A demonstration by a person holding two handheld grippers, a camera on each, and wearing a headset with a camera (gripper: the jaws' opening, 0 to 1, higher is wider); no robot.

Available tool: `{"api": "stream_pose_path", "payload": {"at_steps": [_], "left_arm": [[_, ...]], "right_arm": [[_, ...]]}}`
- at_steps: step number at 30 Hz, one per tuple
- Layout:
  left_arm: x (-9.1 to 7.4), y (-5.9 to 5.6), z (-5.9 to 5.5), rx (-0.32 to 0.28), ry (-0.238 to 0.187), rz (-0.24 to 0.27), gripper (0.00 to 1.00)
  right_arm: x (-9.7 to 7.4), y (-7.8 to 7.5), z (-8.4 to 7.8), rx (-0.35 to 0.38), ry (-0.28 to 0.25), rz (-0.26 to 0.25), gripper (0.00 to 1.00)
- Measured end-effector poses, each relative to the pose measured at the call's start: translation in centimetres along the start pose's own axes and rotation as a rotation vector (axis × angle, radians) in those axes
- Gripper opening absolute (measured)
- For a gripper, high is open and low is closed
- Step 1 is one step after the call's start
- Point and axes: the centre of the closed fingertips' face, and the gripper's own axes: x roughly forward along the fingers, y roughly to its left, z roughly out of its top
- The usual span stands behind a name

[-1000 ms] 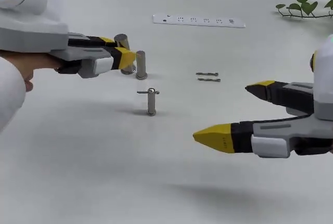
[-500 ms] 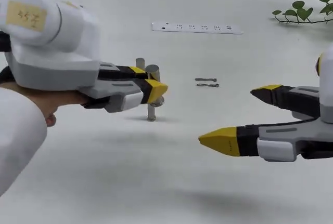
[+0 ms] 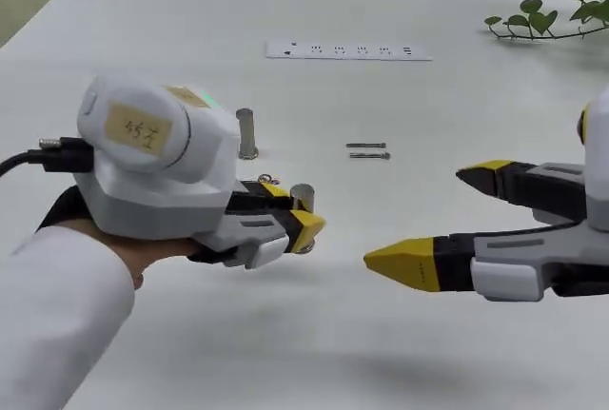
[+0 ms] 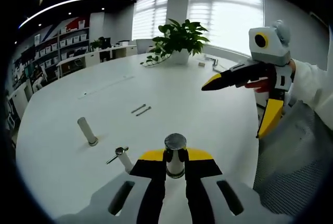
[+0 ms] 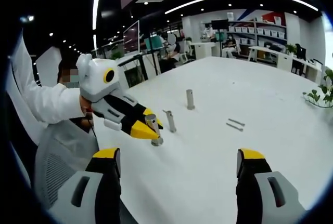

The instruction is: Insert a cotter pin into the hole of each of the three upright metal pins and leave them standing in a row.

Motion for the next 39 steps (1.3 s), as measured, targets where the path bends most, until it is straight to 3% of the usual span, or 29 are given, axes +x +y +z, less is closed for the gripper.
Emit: {"api": "stream_pose_path", "payload": {"at_steps": [18, 39], "left_arm": [[1.9, -0.7, -2.1, -0.012, 0.047, -0.003, 0.1], [2.0, -0.4, -3.3, -0.019, 0.056, 0.03, 0.1]], "right_arm": [[0.0, -0.2, -0.9, 0.015, 0.025, 0.007, 0.89], [0.5, 0.0, -1.8, 0.05, 0.056, 0.018, 0.89]]}}
